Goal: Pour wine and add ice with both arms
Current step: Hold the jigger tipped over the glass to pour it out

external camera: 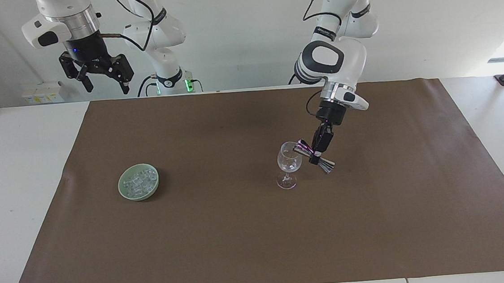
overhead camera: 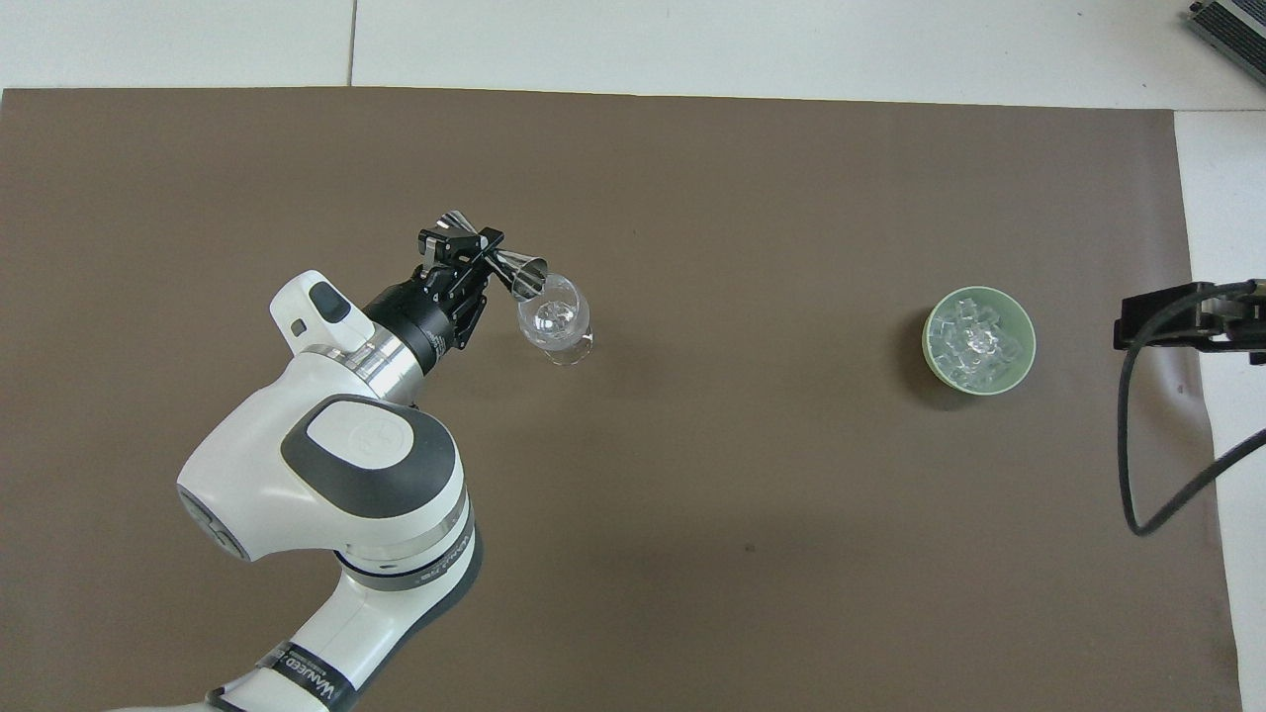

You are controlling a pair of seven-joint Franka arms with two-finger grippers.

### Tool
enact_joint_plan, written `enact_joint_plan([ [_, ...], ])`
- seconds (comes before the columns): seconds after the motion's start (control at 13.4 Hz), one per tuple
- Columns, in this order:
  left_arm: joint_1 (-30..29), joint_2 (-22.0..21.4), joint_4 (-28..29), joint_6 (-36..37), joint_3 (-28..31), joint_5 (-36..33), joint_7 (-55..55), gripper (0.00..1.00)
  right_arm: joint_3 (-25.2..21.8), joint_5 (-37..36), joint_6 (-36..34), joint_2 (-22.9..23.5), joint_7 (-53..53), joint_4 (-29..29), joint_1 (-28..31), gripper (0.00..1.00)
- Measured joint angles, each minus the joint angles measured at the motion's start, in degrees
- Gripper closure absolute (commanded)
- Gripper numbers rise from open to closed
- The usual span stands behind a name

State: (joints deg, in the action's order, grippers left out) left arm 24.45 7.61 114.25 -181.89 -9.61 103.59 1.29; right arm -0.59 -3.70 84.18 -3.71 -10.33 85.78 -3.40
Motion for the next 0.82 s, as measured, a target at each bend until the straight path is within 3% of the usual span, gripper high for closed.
enact_joint_plan([
  [0.82,0.0,1.38,-0.99,-0.11,0.02,-1.3,9.16,1.0,0.0,0.0,0.0,0.0,0.0,0.0,0.0,0.0],
])
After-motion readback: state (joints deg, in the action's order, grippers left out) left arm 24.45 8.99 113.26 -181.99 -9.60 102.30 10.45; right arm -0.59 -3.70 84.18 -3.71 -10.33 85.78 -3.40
